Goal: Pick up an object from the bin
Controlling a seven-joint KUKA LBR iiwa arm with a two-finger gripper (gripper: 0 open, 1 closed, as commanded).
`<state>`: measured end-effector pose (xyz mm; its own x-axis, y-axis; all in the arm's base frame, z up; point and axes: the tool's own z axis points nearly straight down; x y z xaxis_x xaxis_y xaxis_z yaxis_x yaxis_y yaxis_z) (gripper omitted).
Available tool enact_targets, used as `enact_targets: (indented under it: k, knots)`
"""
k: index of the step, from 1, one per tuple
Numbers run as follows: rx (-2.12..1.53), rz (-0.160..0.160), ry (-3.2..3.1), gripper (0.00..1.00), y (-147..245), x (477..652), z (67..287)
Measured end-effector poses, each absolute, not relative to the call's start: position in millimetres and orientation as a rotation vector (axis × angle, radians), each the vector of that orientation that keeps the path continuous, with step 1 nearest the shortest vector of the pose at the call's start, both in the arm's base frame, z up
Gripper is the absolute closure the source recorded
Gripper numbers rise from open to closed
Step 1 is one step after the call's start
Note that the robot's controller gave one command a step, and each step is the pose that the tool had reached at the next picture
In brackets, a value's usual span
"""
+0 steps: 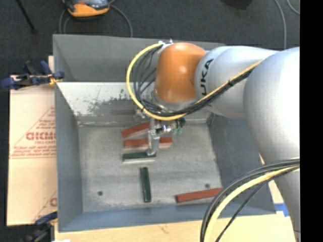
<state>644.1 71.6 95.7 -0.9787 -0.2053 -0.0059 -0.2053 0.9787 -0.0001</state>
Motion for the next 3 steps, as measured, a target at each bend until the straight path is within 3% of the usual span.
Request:
enact_targets:
  k: [1, 2, 3]
  knots:
    - [-0.297, 0.006, 3.12, 1.0, 67, 657.0, 74]
    - [-0.295, 0.006, 3.121, 1.0, 67, 657.0, 74]
    - [-0.291, 0.003, 3.119, 1.0, 66, 659.1, 103]
